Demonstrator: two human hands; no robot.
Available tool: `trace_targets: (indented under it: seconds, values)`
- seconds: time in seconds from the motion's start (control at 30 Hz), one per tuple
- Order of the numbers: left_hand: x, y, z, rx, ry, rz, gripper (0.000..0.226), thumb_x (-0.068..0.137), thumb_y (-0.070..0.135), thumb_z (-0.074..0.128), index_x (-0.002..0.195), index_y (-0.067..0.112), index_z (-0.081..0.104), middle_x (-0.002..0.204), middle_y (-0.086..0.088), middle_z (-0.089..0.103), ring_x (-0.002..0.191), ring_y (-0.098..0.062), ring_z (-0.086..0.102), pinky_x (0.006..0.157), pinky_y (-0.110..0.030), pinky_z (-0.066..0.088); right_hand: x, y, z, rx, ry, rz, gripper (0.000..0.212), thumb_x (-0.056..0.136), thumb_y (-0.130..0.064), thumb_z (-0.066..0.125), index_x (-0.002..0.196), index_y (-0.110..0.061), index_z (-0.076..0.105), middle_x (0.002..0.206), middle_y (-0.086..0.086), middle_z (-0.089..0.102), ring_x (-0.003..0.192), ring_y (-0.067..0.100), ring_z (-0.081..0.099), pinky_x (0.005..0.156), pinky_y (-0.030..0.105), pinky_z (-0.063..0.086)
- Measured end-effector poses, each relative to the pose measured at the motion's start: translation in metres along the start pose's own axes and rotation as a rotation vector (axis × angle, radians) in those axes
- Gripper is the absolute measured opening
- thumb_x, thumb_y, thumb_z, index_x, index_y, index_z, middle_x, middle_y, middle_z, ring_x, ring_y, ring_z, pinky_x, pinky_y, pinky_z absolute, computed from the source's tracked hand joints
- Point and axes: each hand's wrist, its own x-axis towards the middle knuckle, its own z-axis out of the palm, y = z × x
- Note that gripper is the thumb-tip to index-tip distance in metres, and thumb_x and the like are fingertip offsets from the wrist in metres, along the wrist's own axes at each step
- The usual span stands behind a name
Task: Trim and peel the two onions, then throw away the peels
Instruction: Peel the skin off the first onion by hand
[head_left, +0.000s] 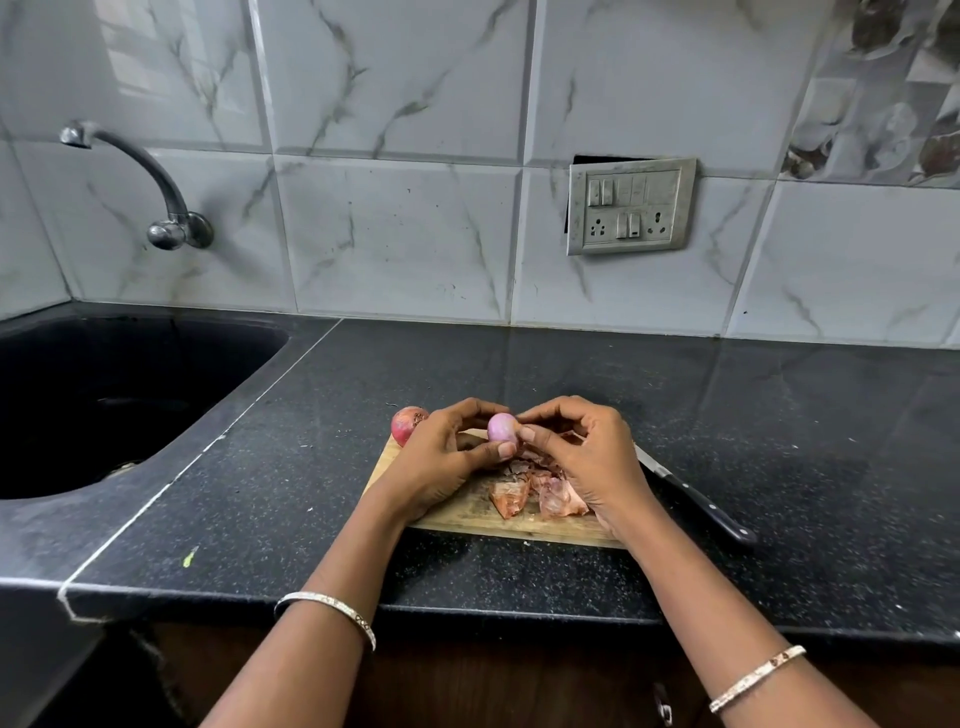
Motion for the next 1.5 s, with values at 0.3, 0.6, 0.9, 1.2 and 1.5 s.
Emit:
trace_targets:
  seconds: [0.3,0.6,0.9,1.2,1.5]
  values:
    - [-0.002,0.004,0.001,-0.055,0.017,0.018,0.040,0.085,0.011,0.079,0.122,0.015,0.063,0.112,-0.005,0.074,0.103,-0.014,0.072,0.089,-0.026,0.056,0.002,0.003,0.003,0.019,0.059,0.090,0.009,0.094,-0.004,0.067,0.090,-0.011,0.071,0.077,0.002,0.074,0.072,0.016,0.073,0.066,0.025,0.058]
    - [-0.003,0.002,0.002,-0.056,0.163,0.096,0.035,0.087,0.017,0.079,0.118,0.016,0.063,0.113,-0.005,0.073,0.108,-0.020,0.070,0.090,-0.032,0.058,-0.001,0.001,0.001,-0.195,0.202,-0.132,0.022,0.086,0.001,0.068,0.090,-0.019,0.075,0.087,-0.011,0.072,0.082,0.006,0.070,0.075,0.029,0.059]
    - [-0.006,0.006,0.004,-0.059,0.276,0.155,0.033,0.092,0.018,0.072,0.122,0.014,0.060,0.113,-0.007,0.071,0.107,-0.026,0.069,0.074,-0.030,0.061,-0.026,-0.040,-0.010,-0.157,0.044,-0.131,0.033,0.100,-0.039,0.057,0.085,-0.019,0.077,0.081,-0.004,0.074,0.077,0.013,0.071,0.072,0.044,0.057]
    - [-0.005,0.001,0.000,0.004,0.277,0.189,0.032,0.093,0.022,0.072,0.123,0.018,0.062,0.114,-0.002,0.072,0.109,-0.018,0.069,0.086,-0.037,0.060,-0.062,-0.045,0.018,-0.957,-0.653,-0.106,0.095,0.088,-0.077,-0.003,0.161,-0.018,0.010,0.169,0.000,0.007,0.155,0.011,-0.004,0.125,0.042,-0.013]
    - [-0.004,0.001,-0.001,0.084,0.160,0.144,0.037,0.087,0.016,0.079,0.120,0.019,0.064,0.112,0.000,0.076,0.106,-0.016,0.071,0.094,-0.039,0.059,-0.036,-0.039,-0.021,-0.879,-0.418,-0.042,0.077,0.095,-0.069,0.009,0.154,-0.026,0.035,0.162,-0.012,0.027,0.152,0.005,0.016,0.123,0.035,0.001]
